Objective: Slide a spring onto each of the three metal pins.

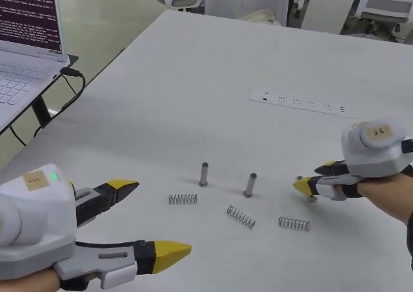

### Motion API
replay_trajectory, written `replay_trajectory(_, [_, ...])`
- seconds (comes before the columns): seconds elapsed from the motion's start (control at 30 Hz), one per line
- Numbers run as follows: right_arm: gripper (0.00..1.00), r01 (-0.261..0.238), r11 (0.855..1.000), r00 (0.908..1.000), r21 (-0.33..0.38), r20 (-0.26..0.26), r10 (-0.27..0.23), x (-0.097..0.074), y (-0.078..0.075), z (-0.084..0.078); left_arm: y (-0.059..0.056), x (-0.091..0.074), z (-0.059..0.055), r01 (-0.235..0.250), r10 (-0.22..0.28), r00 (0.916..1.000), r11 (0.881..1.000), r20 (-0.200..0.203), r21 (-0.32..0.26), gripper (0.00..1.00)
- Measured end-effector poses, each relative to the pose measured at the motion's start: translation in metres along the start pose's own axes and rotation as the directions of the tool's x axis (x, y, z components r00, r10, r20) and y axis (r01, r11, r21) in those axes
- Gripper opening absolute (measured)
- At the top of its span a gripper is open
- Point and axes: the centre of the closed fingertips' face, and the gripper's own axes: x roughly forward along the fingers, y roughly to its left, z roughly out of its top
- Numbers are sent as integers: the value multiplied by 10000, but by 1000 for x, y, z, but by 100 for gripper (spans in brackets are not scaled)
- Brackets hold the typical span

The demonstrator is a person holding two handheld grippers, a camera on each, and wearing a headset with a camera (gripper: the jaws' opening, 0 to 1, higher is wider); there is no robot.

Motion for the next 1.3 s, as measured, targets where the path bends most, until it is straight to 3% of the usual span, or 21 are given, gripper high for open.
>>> replay_trajectory(0.4, [26, 78, 10000, 9977, -4, -675, -78, 12, -3, -6, -2, 1, -2, 56, -57, 9999, 9999, -118, -90, 78])
replay_trajectory(1.3, [12, 351, 9994, 9876, -27, -1531, -351, 23, -6, -15, 0, 2, -2, 43, -44, 10000, 9998, -79, -199, 76])
